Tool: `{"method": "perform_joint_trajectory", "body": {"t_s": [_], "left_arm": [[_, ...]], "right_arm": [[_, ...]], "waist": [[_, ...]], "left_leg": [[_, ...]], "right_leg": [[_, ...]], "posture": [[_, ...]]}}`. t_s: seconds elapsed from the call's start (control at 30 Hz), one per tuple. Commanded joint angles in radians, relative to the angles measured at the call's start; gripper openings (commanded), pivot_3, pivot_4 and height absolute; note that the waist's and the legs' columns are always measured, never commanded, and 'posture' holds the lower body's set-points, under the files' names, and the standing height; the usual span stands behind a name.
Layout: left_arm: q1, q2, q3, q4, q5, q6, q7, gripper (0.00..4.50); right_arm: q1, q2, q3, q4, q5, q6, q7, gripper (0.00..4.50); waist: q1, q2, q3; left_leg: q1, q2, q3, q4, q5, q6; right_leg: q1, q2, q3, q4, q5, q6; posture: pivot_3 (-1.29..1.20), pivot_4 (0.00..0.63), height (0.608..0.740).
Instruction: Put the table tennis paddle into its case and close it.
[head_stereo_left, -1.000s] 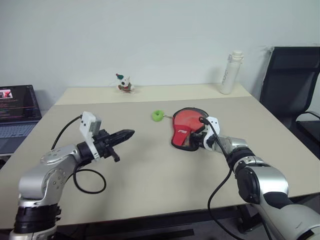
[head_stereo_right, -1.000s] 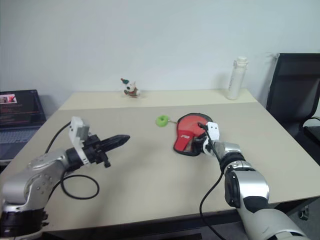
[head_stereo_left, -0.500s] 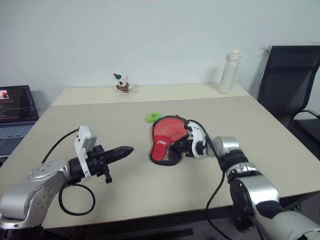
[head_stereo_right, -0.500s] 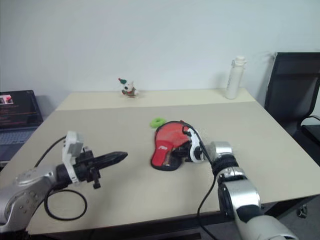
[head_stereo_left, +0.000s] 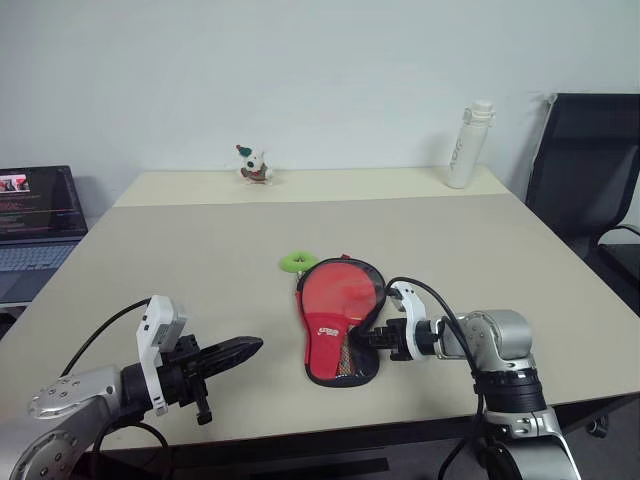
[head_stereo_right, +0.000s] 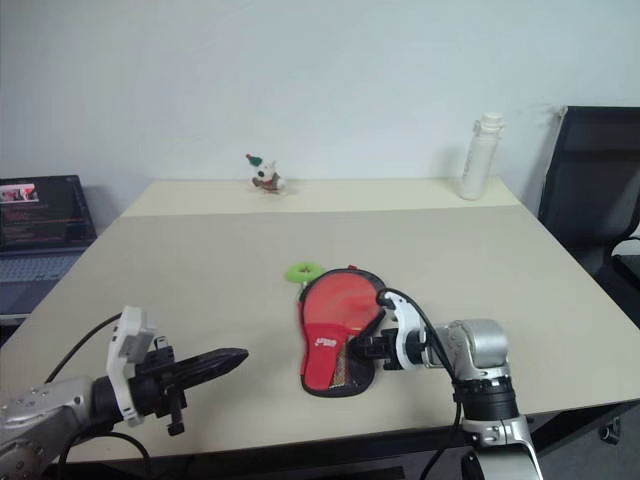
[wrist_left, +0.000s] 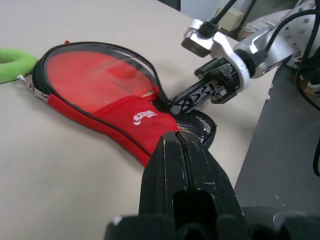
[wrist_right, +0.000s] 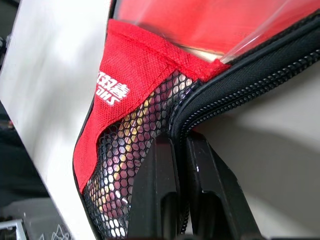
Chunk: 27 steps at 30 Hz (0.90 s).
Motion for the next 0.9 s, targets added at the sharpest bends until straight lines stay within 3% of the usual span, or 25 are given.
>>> {"method": "perform_joint_trajectory", "body": {"t_s": [0.03, 0.57, 0.9], "left_arm": [[0.001, 0.014, 0.036, -0.059, -0.026, -0.015, 0.005, 0.00], [0.047, 0.060, 0.050, -0.056, -0.038, -0.019, -0.047, 0.00], [0.000, 0.070, 0.015, -0.031, -0.032, -0.015, -0.053, 0.00]], "right_arm": [[0.045, 0.004, -0.009, -0.095, 0.062, 0.084, -0.028, 0.02], [0.241, -0.065, -0.029, -0.246, 0.438, 0.090, -0.280, 0.02], [0.260, -0.063, -0.049, -0.222, 0.640, 0.090, -0.497, 0.02]], "waist": [[0.005, 0.000, 0.000], [0.014, -0.001, -0.001], [0.021, -0.001, -0.001]], "left_leg": [[0.000, 0.000, 0.000, 0.000, 0.000, 0.000], [-0.003, -0.001, -0.001, 0.000, -0.005, -0.001], [-0.003, -0.003, -0.001, 0.000, -0.005, -0.001]], "right_leg": [[0.000, 0.000, 0.000, 0.000, 0.000, 0.000], [0.001, 0.003, -0.001, -0.007, -0.001, 0.000], [0.001, 0.003, -0.001, -0.007, -0.001, 0.000]], "posture": [[0.00, 0.150, 0.740], [0.00, 0.150, 0.740], [0.00, 0.150, 0.740]]}}
